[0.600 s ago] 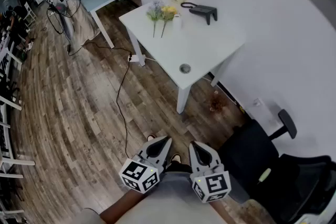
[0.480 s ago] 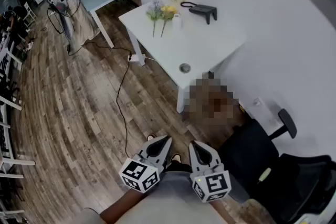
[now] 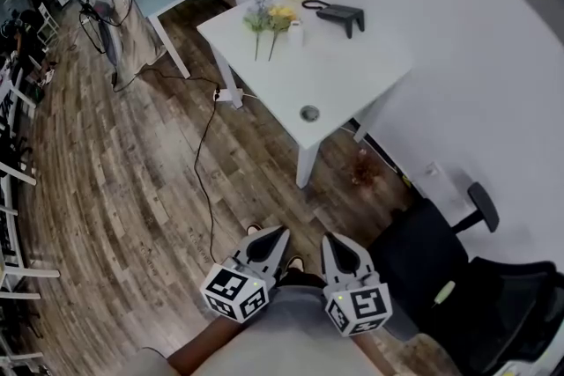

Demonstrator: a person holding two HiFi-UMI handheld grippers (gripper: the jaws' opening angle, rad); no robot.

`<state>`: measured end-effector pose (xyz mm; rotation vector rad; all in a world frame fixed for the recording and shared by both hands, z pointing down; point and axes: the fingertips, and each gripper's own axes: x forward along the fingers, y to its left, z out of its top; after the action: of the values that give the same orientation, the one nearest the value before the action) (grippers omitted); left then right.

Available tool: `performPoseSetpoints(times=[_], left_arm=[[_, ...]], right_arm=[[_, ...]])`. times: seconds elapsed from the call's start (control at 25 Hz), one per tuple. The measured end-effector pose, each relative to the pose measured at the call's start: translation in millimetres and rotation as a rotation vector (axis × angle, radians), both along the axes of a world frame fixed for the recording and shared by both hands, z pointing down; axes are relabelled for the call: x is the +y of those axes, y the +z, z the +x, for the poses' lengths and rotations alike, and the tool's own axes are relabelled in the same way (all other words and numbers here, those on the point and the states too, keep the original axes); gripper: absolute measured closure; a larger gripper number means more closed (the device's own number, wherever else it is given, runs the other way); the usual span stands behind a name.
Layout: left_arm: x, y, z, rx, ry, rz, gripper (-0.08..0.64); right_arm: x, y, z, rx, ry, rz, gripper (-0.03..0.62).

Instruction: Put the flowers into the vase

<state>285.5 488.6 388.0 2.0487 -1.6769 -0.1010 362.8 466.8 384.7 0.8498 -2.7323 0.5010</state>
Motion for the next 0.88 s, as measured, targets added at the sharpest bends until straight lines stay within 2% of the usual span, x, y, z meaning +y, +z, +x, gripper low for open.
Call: performPoseSetpoints(times=[0.28,0.88], left_arm=[[-14,2,-19,0.007,-0.008,-0.014,0.545],[-53,-6,-97,0.008,-0.011,-0.018,0.545]], right_arm=[[-20,0,-13,-0.007,0.034,-0.009,0.568],[-57,-4,-102,0.017,0.009,-0.020,0.568]])
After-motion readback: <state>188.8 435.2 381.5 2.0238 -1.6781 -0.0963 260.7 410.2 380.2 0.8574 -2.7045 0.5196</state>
